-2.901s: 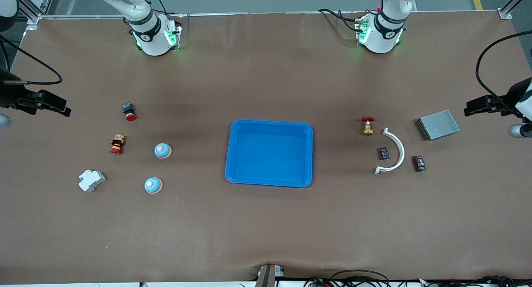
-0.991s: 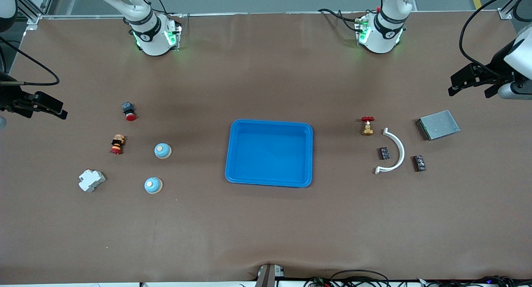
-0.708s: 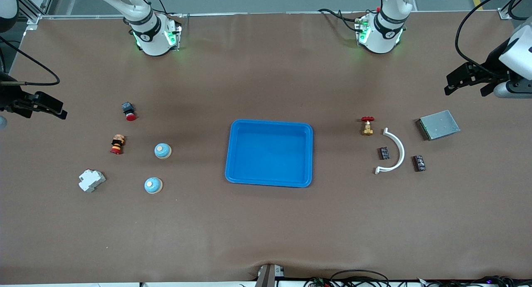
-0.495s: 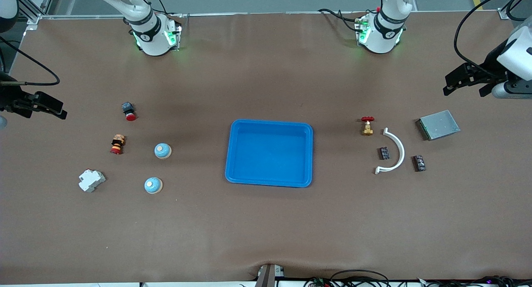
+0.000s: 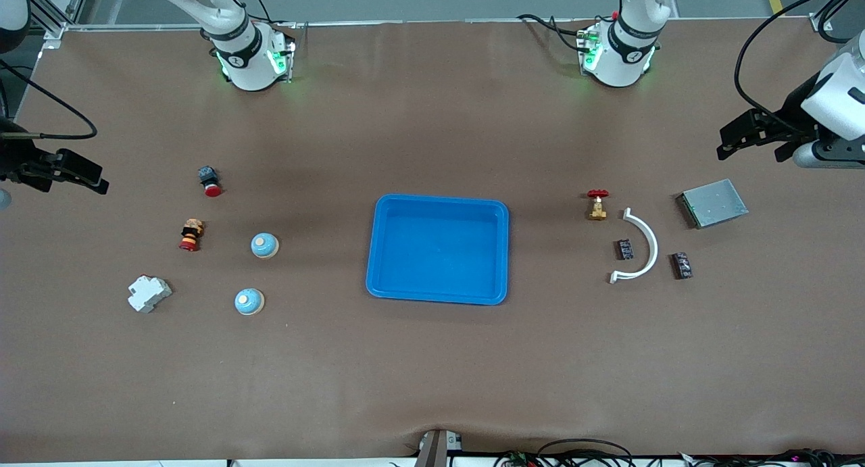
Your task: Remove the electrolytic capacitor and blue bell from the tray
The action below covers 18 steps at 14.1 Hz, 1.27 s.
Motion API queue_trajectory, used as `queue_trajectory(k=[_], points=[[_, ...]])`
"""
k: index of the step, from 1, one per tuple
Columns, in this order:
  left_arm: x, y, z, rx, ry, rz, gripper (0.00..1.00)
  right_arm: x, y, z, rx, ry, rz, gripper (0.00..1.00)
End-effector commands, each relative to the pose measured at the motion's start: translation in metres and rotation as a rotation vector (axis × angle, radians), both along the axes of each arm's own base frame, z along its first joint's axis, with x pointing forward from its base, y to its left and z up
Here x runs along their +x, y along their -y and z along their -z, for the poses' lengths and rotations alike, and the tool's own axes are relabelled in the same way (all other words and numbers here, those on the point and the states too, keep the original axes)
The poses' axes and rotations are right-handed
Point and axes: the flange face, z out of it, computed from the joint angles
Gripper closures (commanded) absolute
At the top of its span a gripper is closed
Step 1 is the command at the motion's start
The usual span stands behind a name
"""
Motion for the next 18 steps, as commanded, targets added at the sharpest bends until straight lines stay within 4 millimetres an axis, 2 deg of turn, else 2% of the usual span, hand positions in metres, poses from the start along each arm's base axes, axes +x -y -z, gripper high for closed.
queue_trajectory(k=[1,18], points=[[0.0012,0.0002,-0.0048,0.014,0.014,0.008,0.00,-0.0075,0.0027,-0.0071,-0.008,0.013,-0.007,0.00],[0.0024,-0.0014,0.0015,0.049,-0.002,0.008,0.00,-0.0050,-0.0001,-0.0053,0.029,0.028,0.000,0.00]])
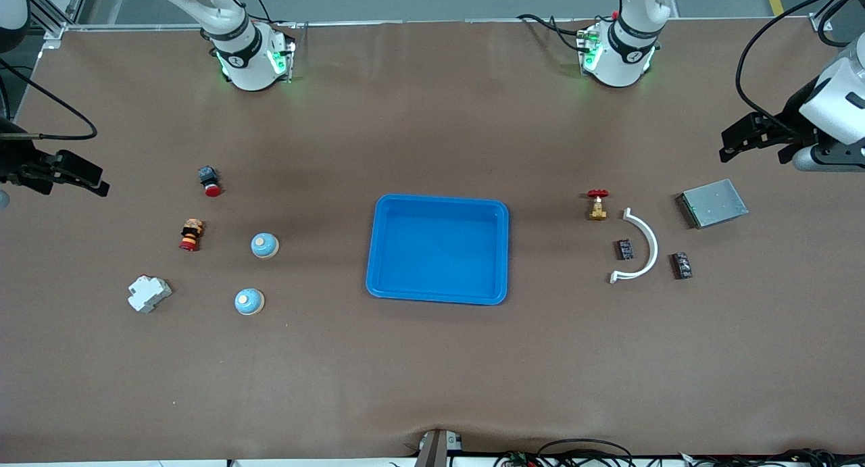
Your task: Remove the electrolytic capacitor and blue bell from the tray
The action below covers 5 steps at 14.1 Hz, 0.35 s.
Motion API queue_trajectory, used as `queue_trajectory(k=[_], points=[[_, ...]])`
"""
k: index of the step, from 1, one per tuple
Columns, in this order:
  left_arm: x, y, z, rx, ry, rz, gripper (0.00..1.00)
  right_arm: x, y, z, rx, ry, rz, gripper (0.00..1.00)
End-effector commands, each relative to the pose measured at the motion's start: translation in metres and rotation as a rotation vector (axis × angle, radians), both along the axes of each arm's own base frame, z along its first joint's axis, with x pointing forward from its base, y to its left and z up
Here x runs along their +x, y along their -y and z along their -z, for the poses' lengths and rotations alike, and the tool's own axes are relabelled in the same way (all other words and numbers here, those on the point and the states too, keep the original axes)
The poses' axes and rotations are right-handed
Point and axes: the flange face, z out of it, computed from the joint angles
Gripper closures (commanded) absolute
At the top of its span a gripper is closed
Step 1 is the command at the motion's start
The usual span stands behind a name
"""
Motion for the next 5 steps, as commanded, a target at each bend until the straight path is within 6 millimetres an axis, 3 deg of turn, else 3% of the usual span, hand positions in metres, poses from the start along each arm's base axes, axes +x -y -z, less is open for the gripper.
queue_trajectory(k=[1,5], points=[[0.0003,0.0001,-0.0021,0.023,0.003,0.005,0.00,-0.0069,0.0015,-0.0040,0.018,0.011,0.000,0.00],[0.0003,0.0001,-0.0014,0.023,0.001,0.002,0.00,-0.0069,0.0019,-0.0040,0.023,0.011,0.002,0.00]])
